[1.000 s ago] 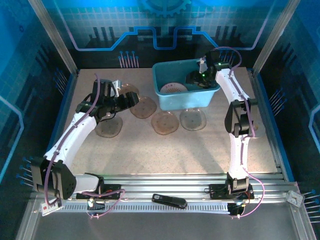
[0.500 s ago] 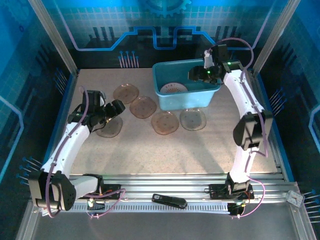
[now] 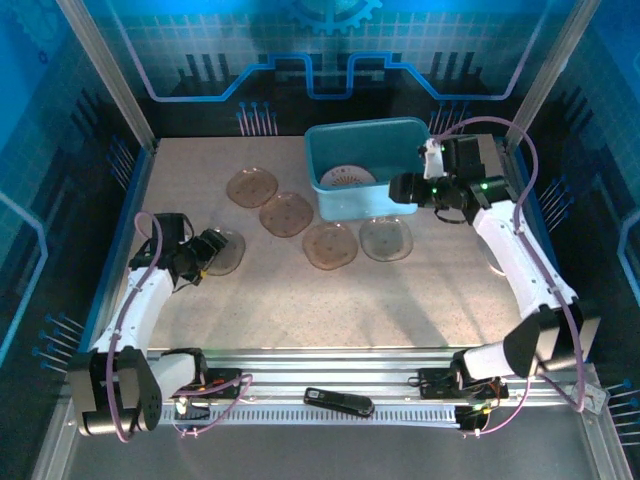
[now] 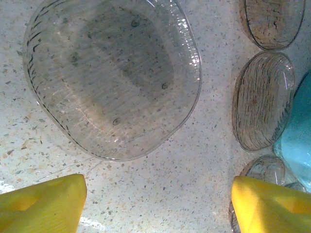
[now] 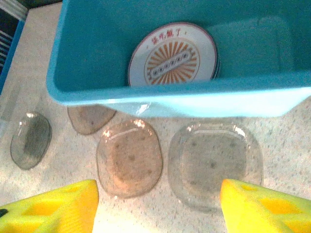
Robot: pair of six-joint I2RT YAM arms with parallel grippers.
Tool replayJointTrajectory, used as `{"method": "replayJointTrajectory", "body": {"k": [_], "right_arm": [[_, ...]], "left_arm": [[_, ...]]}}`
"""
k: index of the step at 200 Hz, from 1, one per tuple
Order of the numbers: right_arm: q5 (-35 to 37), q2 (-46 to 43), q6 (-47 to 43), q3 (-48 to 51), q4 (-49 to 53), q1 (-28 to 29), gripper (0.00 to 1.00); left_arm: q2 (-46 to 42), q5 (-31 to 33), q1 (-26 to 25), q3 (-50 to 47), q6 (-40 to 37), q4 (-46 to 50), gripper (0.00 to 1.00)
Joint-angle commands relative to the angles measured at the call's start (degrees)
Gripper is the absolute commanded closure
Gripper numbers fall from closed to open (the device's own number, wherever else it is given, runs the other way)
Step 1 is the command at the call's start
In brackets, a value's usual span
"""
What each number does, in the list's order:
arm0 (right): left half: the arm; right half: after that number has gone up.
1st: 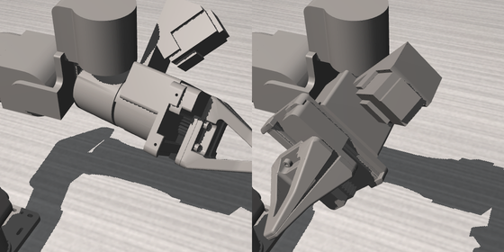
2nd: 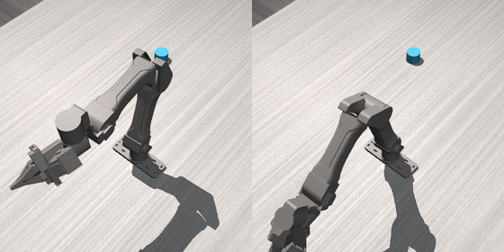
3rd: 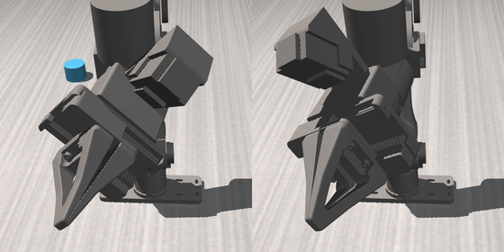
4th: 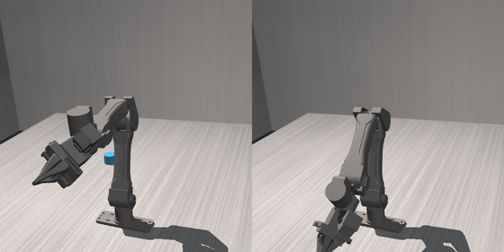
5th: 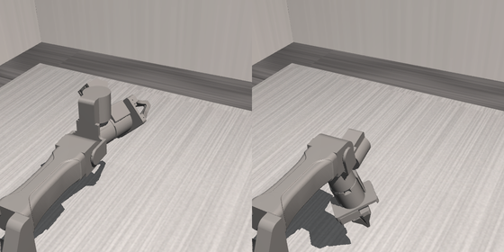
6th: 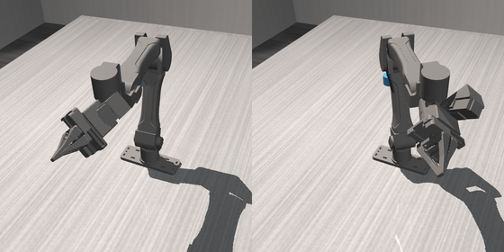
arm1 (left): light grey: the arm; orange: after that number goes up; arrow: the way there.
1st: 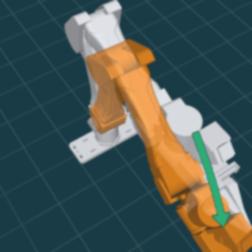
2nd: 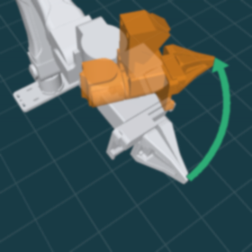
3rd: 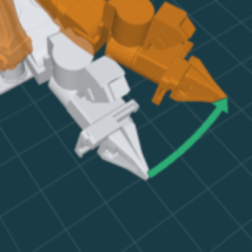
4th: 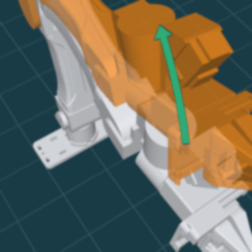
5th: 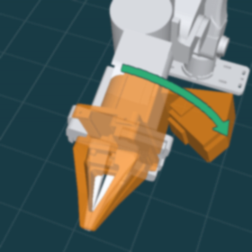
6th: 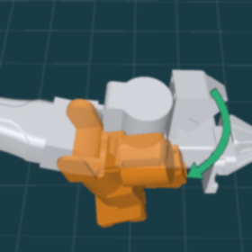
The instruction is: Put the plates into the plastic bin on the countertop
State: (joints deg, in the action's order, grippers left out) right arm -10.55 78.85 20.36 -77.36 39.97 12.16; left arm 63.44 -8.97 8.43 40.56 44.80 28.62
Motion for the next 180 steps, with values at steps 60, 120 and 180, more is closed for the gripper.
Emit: {"method": "replayJointTrajectory", "body": {"k": [60,120,180], "right_arm": [[0.6,-4.4,3.8,8.6,-5.1,2.2,0.34],[0.5,-2.1,4.1,8.6,-5.6,2.7,0.34],[0.9,0.6,3.9,6.8,-5.0,2.7,0.35]], "left_arm": [[6.3,3.2,1.0,-3.1,2.1,-4.4,0.23],[11.3,4.7,1.1,-3.8,1.7,-6.1,0.23],[16.7,4.9,1.6,-2.5,-0.4,-8.5,0.27]]}}
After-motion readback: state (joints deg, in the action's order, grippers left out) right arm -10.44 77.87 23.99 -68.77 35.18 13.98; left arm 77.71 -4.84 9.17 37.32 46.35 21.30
